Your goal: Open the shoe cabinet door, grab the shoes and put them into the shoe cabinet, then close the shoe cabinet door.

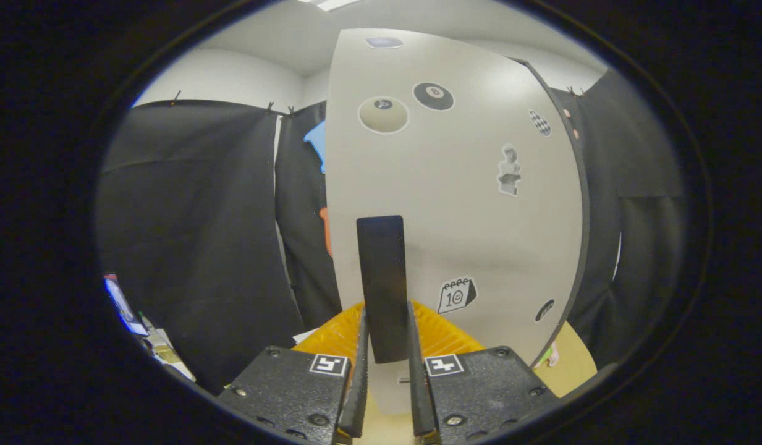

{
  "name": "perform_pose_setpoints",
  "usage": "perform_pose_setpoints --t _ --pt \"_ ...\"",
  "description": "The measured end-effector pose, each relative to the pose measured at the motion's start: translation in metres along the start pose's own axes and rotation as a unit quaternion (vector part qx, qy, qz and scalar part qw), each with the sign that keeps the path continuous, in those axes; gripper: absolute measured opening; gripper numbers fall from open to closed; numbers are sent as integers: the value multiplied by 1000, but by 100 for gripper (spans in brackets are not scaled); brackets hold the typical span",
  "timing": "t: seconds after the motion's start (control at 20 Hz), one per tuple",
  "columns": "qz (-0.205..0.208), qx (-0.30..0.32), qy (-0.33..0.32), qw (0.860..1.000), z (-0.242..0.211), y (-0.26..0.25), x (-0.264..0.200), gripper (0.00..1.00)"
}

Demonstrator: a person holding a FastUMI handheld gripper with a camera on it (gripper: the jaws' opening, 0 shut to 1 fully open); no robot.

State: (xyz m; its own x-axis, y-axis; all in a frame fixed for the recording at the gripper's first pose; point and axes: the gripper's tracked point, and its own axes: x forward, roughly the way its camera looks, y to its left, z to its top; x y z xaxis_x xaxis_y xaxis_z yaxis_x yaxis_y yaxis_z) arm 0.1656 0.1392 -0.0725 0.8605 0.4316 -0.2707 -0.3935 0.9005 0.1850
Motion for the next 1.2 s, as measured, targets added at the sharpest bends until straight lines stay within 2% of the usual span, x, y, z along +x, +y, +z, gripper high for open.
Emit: perform_pose_setpoints --t 0.65,1.2 --pt "20 -3 2 1000 0 -14 -38 32" --pt "-39 -17 -35 998 3 -52 -59 27"
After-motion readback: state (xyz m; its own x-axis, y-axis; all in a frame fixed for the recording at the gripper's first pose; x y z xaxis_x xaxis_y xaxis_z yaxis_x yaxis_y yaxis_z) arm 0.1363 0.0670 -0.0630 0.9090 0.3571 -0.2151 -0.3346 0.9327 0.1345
